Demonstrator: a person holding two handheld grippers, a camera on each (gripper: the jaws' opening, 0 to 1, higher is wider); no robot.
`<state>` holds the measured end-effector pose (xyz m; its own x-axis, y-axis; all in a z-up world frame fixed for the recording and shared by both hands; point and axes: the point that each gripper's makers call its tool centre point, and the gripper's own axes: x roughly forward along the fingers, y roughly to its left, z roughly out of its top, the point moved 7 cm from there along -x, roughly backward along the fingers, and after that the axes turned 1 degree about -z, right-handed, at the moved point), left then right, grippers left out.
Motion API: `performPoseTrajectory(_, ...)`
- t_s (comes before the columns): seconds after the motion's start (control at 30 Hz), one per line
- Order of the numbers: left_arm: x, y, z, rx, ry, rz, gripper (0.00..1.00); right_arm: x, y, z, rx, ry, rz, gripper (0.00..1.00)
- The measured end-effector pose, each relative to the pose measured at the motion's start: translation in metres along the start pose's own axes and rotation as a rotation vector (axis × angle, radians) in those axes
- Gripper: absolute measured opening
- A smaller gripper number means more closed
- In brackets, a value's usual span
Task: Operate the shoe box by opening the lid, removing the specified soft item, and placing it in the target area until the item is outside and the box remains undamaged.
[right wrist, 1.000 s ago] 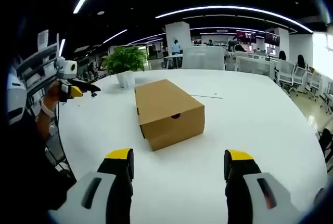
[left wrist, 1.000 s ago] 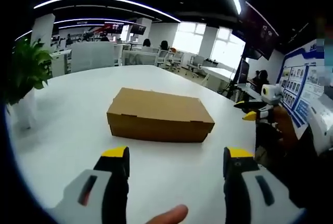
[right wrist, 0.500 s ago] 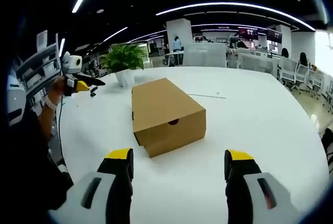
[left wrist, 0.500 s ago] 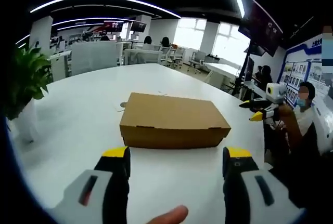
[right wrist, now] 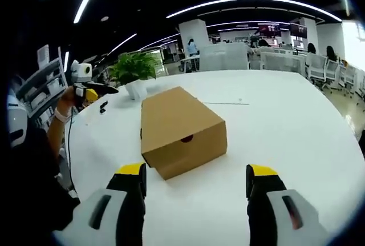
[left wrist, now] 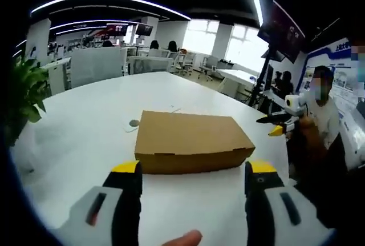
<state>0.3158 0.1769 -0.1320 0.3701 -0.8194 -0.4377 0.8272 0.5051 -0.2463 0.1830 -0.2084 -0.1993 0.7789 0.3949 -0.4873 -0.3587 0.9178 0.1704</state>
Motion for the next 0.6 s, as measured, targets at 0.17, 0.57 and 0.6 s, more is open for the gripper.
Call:
performPoseTrajectory(0.17,0.011,0.004,0.007,-0.024,-0.01,-0.047,0.79,0.006,-0.001,0.0,0.023,-0.003,0.021,0.73)
performPoseTrajectory(0.57,0.024,0.029,0.014,-0.037,0.071,-0.037,0.79,0.012,-0.002,-0.001,0.071,-0.022,0.05,0.73)
performPoseTrajectory(0.6,0.029,0.031,0.018,-0.054,0.076,-0.052,0.79,0.013,-0.003,-0.003,0.084,-0.024,0.057,0.73)
